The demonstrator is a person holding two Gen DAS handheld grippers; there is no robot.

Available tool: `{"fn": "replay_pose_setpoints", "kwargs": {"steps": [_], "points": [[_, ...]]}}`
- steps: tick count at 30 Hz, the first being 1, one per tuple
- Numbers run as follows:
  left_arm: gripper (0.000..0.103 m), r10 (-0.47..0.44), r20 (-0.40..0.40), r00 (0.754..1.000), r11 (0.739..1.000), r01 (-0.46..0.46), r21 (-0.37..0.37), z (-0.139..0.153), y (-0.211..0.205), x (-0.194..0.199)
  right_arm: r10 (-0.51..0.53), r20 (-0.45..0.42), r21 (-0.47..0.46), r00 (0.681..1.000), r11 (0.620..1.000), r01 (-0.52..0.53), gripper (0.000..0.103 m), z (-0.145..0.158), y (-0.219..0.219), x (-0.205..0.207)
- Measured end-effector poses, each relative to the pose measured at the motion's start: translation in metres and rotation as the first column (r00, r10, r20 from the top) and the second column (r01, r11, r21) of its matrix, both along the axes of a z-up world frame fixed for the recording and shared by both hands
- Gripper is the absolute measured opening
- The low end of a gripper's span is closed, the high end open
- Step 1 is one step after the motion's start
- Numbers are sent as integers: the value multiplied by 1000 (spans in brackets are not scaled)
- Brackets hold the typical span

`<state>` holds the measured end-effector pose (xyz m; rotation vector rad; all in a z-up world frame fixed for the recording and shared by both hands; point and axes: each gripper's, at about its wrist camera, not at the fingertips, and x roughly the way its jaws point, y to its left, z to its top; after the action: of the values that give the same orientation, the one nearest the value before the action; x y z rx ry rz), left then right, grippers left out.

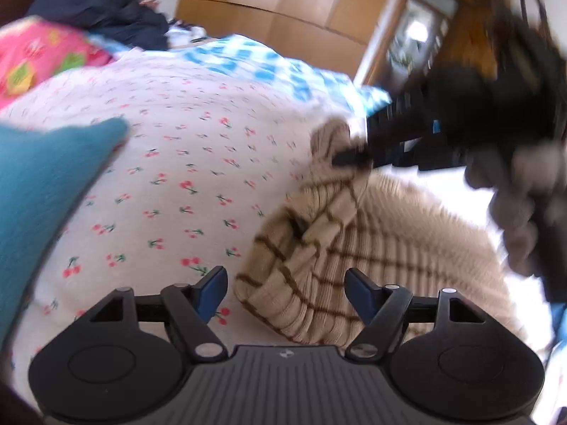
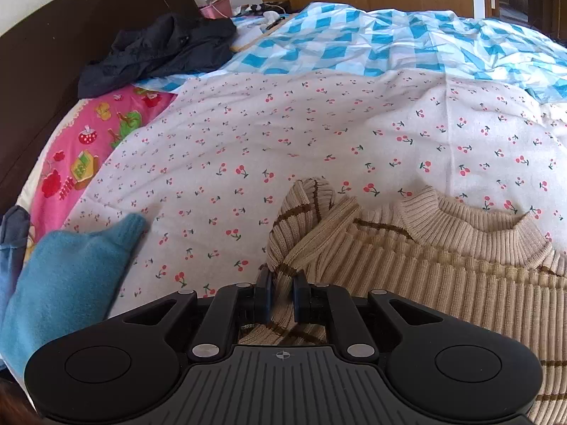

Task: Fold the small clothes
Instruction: 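Grasp the folded sweater edge with the right gripper while the left gripper grasps it too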

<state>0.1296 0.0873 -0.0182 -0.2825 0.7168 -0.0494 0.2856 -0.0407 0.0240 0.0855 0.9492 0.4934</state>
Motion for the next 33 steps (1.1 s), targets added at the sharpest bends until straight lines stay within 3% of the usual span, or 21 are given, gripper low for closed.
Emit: {"fn": "replay_pose_setpoints", "kwargs": {"steps": [1, 4, 5, 9, 15, 18, 22, 26, 28, 33], "points": [[74, -3, -13, 1000, 1000, 3, 30, -2, -5, 5, -4, -2, 11, 1000, 1000, 4, 10, 0, -4, 0], [28, -3, -50, 999, 1000, 4, 30, -1, -10, 10, -16, -6, 52, 1000, 999, 16, 10, 1, -20, -2], [24, -11, -36, 999, 1000, 11, 3, 3, -15, 8, -20, -7, 67, 1000, 998, 20, 10, 2, -27, -3], [22, -90, 51, 995, 996, 89, 11, 33, -53, -2, -58, 5, 149, 998, 987, 56, 10, 13, -73, -12], [22, -320, 137, 937, 947, 320, 23, 76, -139, 1, -184, 41, 258, 982, 951, 168, 10, 31, -175, -28], [22, -397, 112, 911, 916, 400, -2, 73, -183, 11, -270, 27, 275, 962, 927, 253, 10, 20, -228, -32], [22, -483, 27, 875, 875, 483, 12, 48, -242, 18, -350, -54, 271, 935, 897, 351, 10, -19, -277, -34], [22, -528, -69, 847, 844, 532, 67, 24, -281, 19, -399, -138, 288, 907, 860, 422, 10, -59, -308, -38], [22, -534, -83, 841, 837, 540, 87, 22, -288, 18, -408, -156, 326, 899, 838, 437, 10, -68, -316, -43], [22, -530, -96, 842, 837, 538, 97, 23, -284, 22, -412, -137, 358, 901, 828, 433, 10, -74, -316, -49]]}}
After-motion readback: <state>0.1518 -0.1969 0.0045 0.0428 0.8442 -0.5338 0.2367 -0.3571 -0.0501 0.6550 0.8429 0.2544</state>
